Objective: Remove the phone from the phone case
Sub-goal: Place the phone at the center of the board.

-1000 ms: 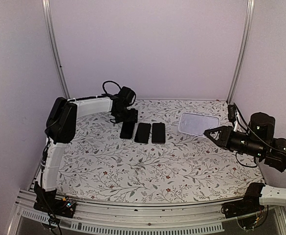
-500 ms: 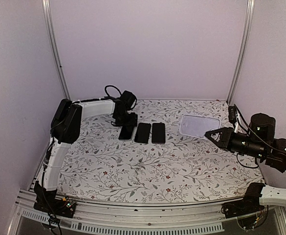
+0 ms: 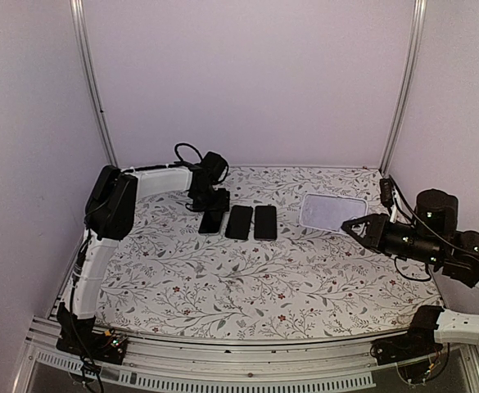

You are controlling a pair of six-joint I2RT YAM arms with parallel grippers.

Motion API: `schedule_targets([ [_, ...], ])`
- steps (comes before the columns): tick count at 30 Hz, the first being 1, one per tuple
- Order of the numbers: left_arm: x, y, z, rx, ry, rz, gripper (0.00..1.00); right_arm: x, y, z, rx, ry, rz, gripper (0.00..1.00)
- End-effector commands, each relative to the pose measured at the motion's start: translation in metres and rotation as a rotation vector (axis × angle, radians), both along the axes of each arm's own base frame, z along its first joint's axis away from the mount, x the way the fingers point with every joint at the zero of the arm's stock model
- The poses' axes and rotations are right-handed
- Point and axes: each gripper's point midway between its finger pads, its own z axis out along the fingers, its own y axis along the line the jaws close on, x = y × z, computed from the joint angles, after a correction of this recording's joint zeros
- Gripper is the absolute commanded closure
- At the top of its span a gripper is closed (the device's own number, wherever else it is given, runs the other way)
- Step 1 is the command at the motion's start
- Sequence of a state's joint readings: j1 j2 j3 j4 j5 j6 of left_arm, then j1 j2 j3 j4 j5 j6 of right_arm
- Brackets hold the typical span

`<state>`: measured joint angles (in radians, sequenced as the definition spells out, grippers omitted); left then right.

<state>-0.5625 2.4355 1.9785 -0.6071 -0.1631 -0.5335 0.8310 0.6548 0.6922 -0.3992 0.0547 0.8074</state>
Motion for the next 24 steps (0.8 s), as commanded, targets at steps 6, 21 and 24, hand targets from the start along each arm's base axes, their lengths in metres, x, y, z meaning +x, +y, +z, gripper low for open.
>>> schedule_targets([
  [6,0.003,0.004,-0.014,-0.024,0.028,0.022,0.26,0.003,0.000,0.009,0.017,-0.014,-0.011,0.96],
  [21,0.006,0.003,0.018,-0.050,-0.026,0.005,0.06,0.007,0.004,0.010,0.004,-0.004,-0.012,0.95],
  [24,0.007,0.002,0.042,-0.064,-0.064,-0.010,0.05,0.009,0.007,0.011,-0.002,-0.004,-0.010,0.96],
])
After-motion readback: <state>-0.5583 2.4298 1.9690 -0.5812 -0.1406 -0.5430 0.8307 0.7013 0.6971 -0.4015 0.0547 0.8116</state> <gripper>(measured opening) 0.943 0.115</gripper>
